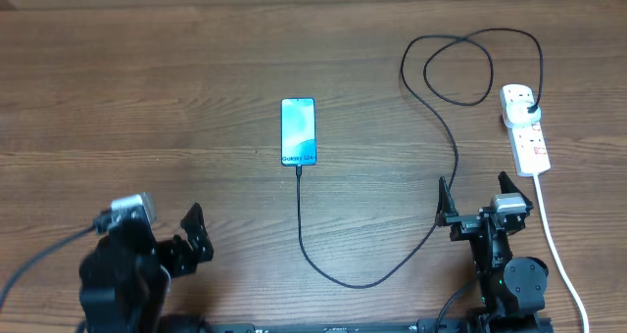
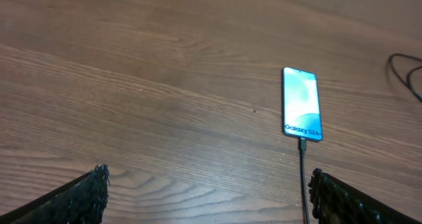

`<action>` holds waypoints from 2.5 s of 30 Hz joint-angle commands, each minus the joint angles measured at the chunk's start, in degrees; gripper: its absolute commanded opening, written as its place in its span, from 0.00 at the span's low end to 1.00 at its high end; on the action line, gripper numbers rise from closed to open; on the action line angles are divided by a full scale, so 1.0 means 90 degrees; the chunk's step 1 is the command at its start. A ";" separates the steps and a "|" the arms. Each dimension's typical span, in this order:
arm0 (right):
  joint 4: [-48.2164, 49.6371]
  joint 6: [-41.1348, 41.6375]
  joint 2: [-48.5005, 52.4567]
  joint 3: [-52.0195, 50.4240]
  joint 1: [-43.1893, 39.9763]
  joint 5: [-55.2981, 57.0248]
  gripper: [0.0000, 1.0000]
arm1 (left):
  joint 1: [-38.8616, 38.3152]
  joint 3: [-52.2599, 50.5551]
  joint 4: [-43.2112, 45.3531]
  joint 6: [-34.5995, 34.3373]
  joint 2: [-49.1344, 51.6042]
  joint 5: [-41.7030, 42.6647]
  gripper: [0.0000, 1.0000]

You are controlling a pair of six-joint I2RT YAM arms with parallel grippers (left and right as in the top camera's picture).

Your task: Plug charger to phone and switch on socket

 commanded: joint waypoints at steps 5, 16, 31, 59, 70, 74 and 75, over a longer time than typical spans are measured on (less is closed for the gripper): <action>0.0017 0.0063 -0.0046 -0.0068 0.0053 0.0024 1.00 | 0.0051 -0.0716 0.0092 0.0559 -0.0799 0.0250 1.00; 0.0017 0.0063 -0.0046 -0.0068 0.0053 0.0024 1.00 | 0.0051 -0.2013 0.1644 0.0763 -0.0988 0.0733 1.00; 0.0017 0.0063 -0.0046 -0.0068 0.0053 0.0024 1.00 | 0.0051 -0.3164 0.3347 0.0763 -0.1999 0.0612 1.00; 0.0017 0.0063 -0.0046 -0.0068 0.0053 0.0024 1.00 | 0.0049 -0.4913 0.7694 0.0765 -0.2414 0.0294 1.00; 0.0017 0.0063 -0.0046 -0.0068 0.0053 0.0024 1.00 | 0.0036 -0.4913 0.6438 0.0767 -0.2414 0.0165 1.00; 0.0017 0.0063 -0.0046 -0.0068 0.0053 0.0024 1.00 | 0.0039 -0.4913 0.5678 0.0770 -0.2414 -0.0240 1.00; 0.0017 0.0063 -0.0046 -0.0068 0.0053 0.0024 1.00 | 0.0039 -0.4913 0.5639 0.0823 -0.2414 -0.0270 1.00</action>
